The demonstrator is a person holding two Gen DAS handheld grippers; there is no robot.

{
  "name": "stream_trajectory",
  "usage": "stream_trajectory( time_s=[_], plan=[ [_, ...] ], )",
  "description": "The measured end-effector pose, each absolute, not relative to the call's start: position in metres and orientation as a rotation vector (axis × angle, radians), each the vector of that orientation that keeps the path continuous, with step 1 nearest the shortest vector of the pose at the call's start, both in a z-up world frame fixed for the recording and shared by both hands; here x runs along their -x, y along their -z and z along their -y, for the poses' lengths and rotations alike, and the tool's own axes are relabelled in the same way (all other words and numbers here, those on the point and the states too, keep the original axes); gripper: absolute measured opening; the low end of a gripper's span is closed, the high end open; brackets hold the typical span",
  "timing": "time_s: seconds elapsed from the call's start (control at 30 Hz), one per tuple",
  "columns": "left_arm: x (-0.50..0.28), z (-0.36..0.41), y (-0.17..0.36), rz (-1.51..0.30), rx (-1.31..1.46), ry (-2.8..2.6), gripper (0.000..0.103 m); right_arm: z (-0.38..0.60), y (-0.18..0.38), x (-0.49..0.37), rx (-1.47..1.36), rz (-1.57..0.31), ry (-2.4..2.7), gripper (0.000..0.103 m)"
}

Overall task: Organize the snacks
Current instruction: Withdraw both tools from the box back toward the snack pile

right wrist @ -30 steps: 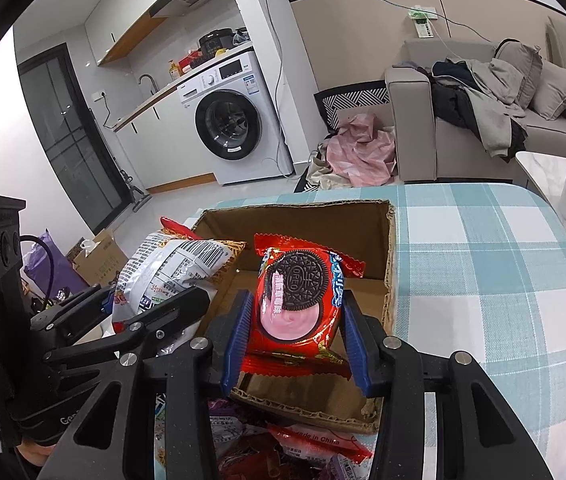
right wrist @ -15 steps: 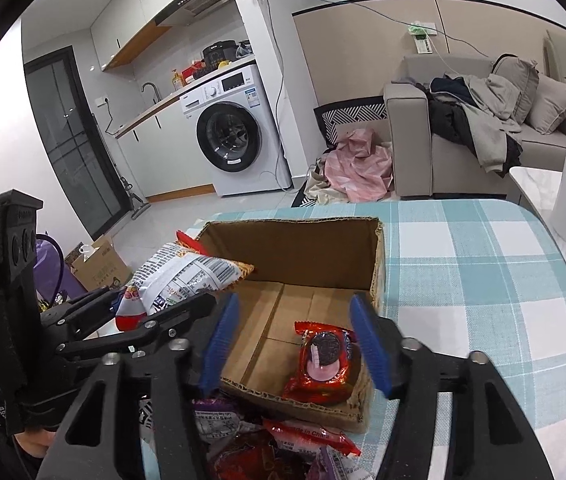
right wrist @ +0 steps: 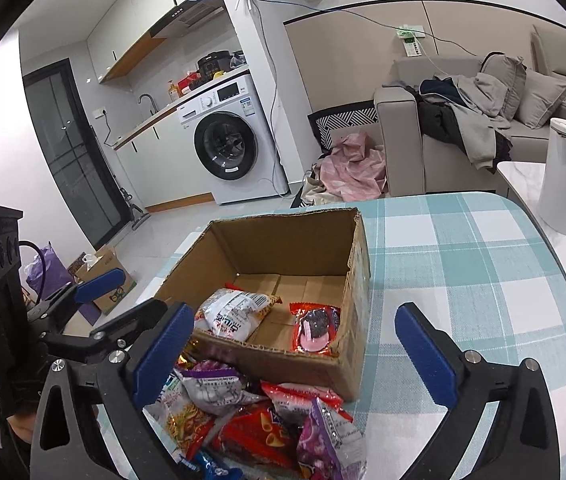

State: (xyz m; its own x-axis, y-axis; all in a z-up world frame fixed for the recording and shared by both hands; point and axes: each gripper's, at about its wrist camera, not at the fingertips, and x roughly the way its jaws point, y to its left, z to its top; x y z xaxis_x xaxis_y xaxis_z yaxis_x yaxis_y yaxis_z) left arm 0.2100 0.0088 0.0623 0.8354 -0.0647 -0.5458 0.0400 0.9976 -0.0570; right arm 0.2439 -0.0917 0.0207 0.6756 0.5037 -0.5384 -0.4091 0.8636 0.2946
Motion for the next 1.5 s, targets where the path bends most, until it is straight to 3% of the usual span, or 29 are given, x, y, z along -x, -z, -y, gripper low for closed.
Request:
stream_trajectory(
  time_s=[0.67,1.5],
  plan=[
    [-0.127,-0.032,-0.063,-0.602,0.064,0.013,0.103,0.089,-0.014,-0.193,-0.088,-0.691,-0.52,0.103],
    [-0.099,-0.026,-0.032,-0.707,0.079,0.023,0.103,0.102,0.02,-0.166,-0.046,-0.788,-0.482,0.103]
  ],
)
